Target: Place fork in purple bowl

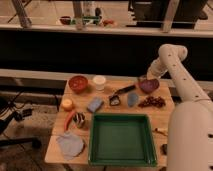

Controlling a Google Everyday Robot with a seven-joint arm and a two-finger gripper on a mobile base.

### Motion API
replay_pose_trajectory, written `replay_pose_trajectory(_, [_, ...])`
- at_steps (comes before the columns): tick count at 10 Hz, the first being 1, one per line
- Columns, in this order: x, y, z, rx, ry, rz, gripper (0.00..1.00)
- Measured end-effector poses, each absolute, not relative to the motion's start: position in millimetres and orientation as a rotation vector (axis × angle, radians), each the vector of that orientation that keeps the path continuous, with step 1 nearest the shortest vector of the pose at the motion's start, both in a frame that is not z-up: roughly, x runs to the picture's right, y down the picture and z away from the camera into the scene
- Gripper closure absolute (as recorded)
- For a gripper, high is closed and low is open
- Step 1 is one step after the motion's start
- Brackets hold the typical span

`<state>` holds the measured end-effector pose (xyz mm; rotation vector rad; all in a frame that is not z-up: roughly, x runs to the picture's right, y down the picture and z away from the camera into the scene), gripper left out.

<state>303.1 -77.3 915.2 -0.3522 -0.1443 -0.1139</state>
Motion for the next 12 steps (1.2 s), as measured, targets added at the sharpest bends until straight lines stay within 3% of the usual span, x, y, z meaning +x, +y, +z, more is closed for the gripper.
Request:
replay_pose_trajectory(5, [326,-73,949,-0.371,-0.085,-0.064,1.00])
replay_pose_trajectory(12, [325,-74,950,-0.373,-0.081,-0.059,1.00])
